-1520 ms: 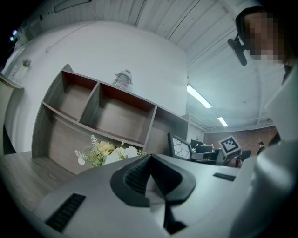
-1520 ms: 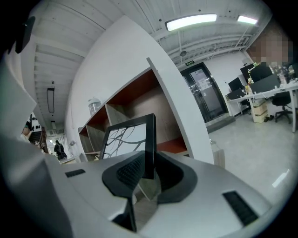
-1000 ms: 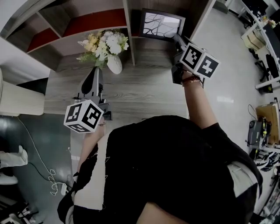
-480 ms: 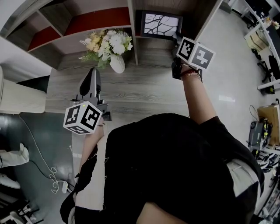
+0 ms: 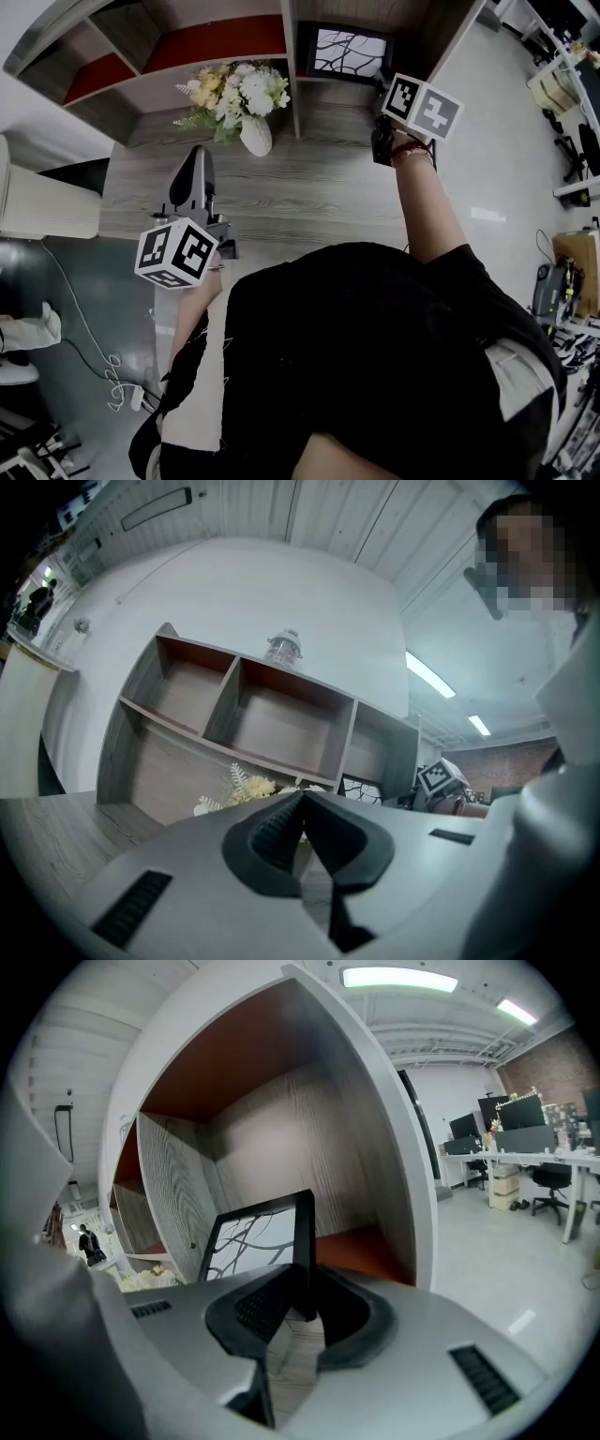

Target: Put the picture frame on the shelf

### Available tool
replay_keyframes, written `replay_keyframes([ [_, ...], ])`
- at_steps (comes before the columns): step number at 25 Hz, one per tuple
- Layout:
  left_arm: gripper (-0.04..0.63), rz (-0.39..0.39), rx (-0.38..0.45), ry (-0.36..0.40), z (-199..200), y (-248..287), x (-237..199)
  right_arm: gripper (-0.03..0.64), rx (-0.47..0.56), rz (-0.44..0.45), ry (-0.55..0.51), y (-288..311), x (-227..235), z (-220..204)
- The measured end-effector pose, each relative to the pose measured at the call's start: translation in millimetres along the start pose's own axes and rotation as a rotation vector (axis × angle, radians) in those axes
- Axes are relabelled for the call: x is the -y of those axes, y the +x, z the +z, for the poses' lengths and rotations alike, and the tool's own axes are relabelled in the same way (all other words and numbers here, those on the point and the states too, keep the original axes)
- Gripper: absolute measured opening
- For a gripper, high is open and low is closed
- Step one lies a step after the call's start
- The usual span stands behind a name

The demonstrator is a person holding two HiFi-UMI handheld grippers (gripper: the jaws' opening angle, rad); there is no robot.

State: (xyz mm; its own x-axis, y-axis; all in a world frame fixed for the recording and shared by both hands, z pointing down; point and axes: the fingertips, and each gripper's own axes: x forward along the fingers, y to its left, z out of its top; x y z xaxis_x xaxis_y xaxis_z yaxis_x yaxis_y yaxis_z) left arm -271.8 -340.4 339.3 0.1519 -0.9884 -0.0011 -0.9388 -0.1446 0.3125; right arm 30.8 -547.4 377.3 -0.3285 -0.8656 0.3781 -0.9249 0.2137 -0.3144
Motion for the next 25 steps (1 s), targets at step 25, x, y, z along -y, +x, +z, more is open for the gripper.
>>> replay_keyframes([
  [25,0.011,0.012,0.027,0.007,10.5,-11.2,-4.4,0.080,-0.049,-0.057,-0.019,12.3,-1.3,3.3],
])
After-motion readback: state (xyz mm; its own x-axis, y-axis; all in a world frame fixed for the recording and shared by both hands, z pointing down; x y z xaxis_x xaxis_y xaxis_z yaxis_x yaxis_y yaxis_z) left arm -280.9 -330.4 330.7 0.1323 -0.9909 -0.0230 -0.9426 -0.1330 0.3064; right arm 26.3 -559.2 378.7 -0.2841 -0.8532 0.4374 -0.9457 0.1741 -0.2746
